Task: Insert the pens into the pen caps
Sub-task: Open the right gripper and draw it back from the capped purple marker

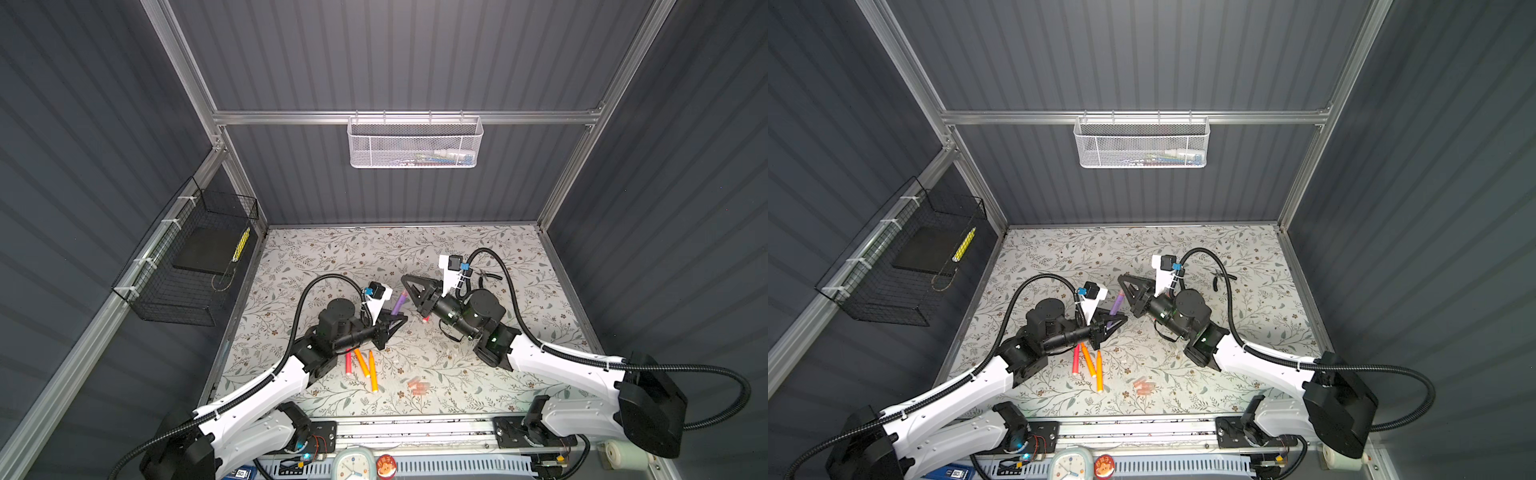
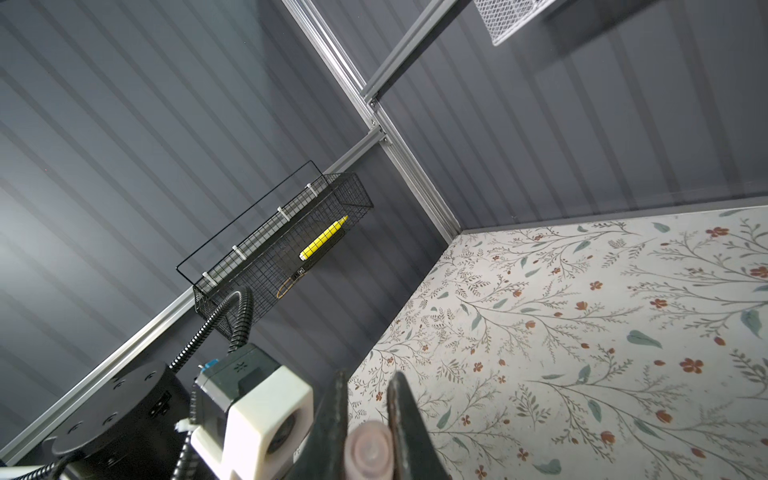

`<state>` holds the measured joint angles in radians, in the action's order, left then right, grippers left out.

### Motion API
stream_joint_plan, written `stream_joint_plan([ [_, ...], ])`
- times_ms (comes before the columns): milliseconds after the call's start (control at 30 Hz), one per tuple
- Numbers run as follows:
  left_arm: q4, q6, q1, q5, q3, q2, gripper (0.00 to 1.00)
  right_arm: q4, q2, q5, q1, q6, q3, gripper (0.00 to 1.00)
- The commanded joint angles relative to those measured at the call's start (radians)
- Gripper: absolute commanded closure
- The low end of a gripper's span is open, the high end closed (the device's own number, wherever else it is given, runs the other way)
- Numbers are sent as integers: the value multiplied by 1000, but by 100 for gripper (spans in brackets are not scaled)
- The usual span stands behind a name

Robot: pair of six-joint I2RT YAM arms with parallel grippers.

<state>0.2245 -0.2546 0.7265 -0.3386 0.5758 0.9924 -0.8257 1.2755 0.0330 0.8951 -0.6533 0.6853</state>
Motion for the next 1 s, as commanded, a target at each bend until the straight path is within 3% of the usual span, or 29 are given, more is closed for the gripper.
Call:
stream_joint_plan([
  [0, 106, 7, -42, 215, 108, -36, 100, 59, 74, 187, 119, 6, -70, 100],
  [200, 131, 48, -43, 350, 132, -15, 100, -19, 130, 141, 186, -64, -99, 100],
  [433, 135, 73, -42, 504, 179, 27, 100, 84, 143, 11, 243, -113, -80, 100],
  [600, 150, 75, -42, 460, 176, 46, 100, 93, 132, -23, 240, -101, -83, 100],
  [867, 147, 81, -42, 286, 80, 0, 100, 155, 76, -49, 156, -119, -89, 100],
  [967, 120, 69, -42, 219, 36, -16, 84, 175, 54, -50, 93, -155, -102, 100],
])
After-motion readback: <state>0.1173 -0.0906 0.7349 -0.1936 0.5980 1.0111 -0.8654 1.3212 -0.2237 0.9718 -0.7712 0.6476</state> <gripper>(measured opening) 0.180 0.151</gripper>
